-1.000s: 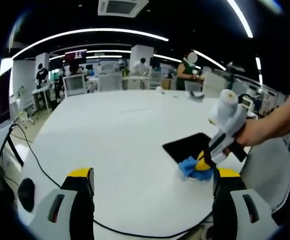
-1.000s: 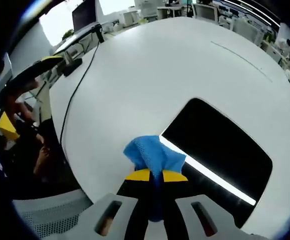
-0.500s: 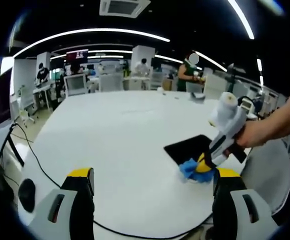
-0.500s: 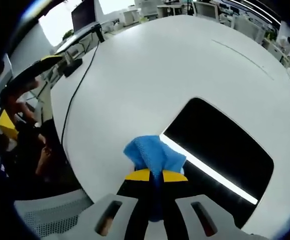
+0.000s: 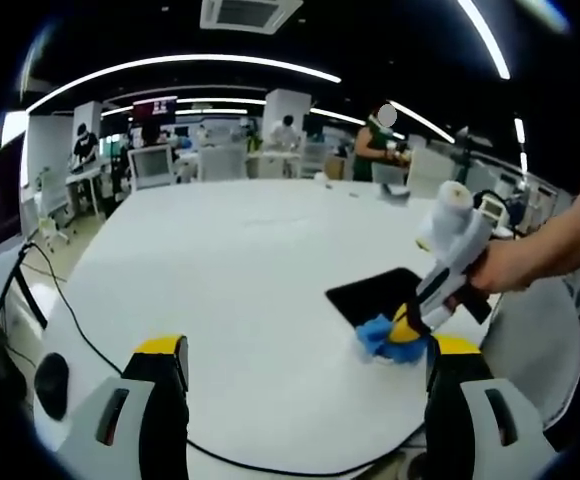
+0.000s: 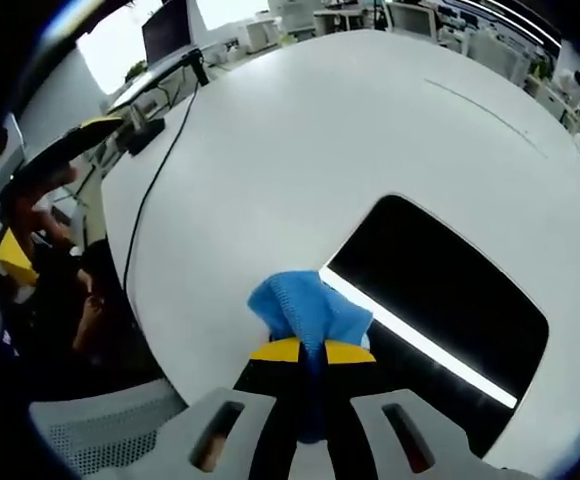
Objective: Wipe the mirror surface with the cleaning cloth until all visible marks leave the cleaned area.
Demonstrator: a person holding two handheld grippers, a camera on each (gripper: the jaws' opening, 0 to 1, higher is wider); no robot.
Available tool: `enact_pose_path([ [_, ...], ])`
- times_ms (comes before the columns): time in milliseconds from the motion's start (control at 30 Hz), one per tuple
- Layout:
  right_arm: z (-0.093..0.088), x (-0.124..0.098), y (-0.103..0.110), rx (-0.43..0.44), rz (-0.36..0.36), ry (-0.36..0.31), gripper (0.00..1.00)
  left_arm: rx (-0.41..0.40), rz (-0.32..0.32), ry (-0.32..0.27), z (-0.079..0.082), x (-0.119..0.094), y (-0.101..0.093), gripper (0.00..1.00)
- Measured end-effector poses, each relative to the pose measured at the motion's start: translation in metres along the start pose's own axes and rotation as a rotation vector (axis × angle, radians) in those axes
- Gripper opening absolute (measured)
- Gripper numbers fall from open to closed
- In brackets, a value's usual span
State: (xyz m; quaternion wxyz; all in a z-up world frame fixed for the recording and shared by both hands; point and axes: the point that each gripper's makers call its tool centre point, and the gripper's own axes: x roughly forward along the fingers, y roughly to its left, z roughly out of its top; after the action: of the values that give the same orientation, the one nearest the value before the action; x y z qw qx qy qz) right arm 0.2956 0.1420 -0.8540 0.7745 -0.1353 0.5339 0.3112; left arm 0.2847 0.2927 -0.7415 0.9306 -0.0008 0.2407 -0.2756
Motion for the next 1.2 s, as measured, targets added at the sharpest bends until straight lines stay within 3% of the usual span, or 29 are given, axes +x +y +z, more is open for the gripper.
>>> enact_pose_path([
  [400,0.005,0.001,-0.002,-0.002,0.004,-0.002,0.01,-0.001,-0.012,0.007,-0.004,-0.003,-0.004,1.00],
  [1200,0.039,0.013,-0.026,0.004,-0.005,-0.006,0.01,-0.034,0.015,0.002,-0.009,-0.007,-0.001,1.00],
])
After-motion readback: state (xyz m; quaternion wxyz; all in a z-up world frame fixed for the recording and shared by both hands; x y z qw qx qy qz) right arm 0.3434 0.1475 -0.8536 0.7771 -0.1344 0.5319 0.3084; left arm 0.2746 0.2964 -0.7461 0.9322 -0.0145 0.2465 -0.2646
